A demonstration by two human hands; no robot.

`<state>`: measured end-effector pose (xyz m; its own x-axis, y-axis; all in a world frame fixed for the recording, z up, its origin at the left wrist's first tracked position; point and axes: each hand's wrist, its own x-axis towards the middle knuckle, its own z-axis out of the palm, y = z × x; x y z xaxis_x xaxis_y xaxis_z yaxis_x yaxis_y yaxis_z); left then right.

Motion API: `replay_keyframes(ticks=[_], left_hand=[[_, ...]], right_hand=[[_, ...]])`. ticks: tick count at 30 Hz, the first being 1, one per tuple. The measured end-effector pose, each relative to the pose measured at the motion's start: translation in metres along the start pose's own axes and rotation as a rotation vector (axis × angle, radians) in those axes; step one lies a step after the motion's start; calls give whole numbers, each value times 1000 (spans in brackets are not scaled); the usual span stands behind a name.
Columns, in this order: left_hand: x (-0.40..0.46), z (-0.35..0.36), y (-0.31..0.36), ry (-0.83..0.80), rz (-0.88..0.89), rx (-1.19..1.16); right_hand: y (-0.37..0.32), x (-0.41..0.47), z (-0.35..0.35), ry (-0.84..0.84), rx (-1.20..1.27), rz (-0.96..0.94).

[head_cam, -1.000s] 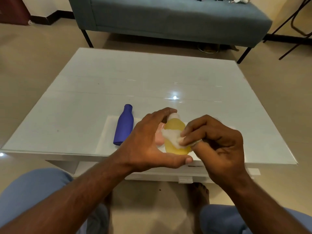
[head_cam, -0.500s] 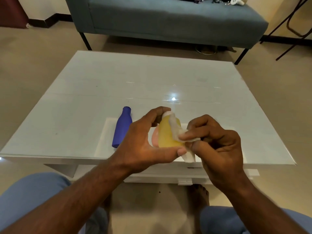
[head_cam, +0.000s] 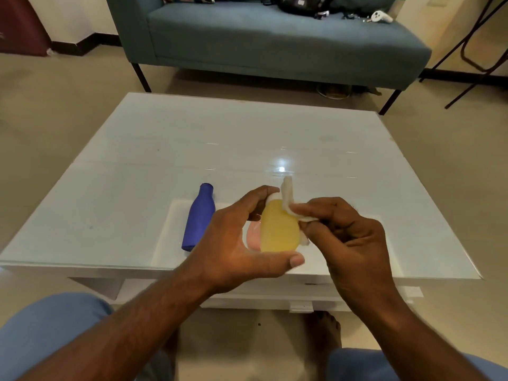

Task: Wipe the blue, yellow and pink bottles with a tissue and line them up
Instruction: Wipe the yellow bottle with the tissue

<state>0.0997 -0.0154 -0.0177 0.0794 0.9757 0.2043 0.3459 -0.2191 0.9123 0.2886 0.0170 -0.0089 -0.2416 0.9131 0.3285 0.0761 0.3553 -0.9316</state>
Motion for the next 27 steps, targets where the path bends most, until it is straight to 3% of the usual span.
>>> replay_keyframes(ticks=[7,12,18,23,27], left_hand=[[1,0,2,37,-40,9],[-4,1,2,-92,-54,116],[2,-2,-2,-2,-77,109],[-7,0,3,-132,-86,157],[-1,2,-4,-29,-73,132]], right_hand=[[-10,-5,0,22,-4,-92],[3,2,0,69,-101,31],[-11,-3,1,59,-37,-82],[2,2,0,91,-89,70],[-1,-2,0,81,-115,-29]])
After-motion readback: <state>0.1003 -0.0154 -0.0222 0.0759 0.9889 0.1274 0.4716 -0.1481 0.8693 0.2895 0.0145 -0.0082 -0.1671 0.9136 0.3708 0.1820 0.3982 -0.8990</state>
